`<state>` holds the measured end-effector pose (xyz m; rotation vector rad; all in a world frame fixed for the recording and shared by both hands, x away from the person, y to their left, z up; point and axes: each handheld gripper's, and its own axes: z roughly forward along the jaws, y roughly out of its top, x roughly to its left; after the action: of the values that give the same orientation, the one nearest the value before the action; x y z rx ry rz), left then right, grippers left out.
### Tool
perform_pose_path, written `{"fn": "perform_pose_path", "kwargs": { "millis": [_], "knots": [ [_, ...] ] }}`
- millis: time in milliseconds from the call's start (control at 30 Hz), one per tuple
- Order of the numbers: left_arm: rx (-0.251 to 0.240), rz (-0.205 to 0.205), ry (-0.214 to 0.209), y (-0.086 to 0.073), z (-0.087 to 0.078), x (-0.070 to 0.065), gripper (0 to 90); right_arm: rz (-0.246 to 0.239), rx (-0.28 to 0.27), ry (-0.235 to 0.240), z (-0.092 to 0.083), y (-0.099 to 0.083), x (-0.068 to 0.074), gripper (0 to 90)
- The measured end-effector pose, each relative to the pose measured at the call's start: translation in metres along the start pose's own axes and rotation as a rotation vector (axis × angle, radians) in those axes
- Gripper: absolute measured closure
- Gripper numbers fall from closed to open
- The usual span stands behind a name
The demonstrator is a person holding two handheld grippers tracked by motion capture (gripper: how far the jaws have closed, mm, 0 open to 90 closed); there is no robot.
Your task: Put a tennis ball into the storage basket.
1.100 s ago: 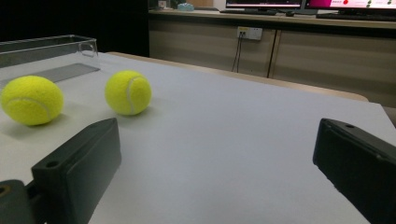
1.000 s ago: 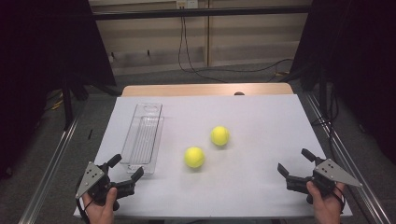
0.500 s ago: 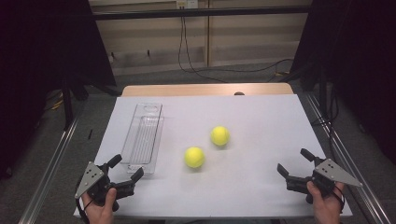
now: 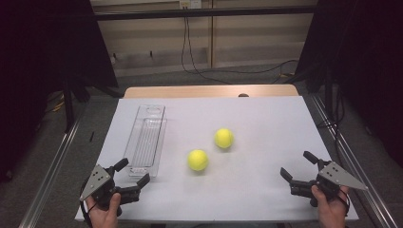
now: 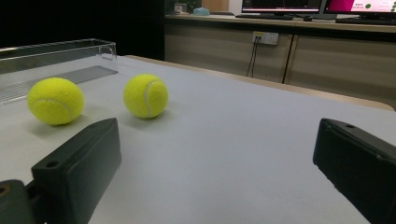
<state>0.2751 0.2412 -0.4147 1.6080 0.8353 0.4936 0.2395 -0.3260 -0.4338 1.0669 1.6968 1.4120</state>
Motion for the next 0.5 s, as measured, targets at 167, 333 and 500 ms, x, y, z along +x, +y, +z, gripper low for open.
{"fn": "perform_pose_path", "kwargs": {
  "millis": [167,333,500],
  "knots": [
    [0.011,0.006,-0.040,0.003,0.004,-0.009,3.7,0.001,0.002,0.006,0.001,0.000,0.000,0.7],
    [0.036,0.019,-0.076,0.005,0.012,-0.013,5.5,-0.004,-0.001,0.007,0.001,0.000,0.000,0.7],
    [0.045,0.013,-0.096,0.005,0.023,-0.013,6.2,-0.007,0.001,0.010,0.001,0.000,0.000,0.7]
  ]
}}
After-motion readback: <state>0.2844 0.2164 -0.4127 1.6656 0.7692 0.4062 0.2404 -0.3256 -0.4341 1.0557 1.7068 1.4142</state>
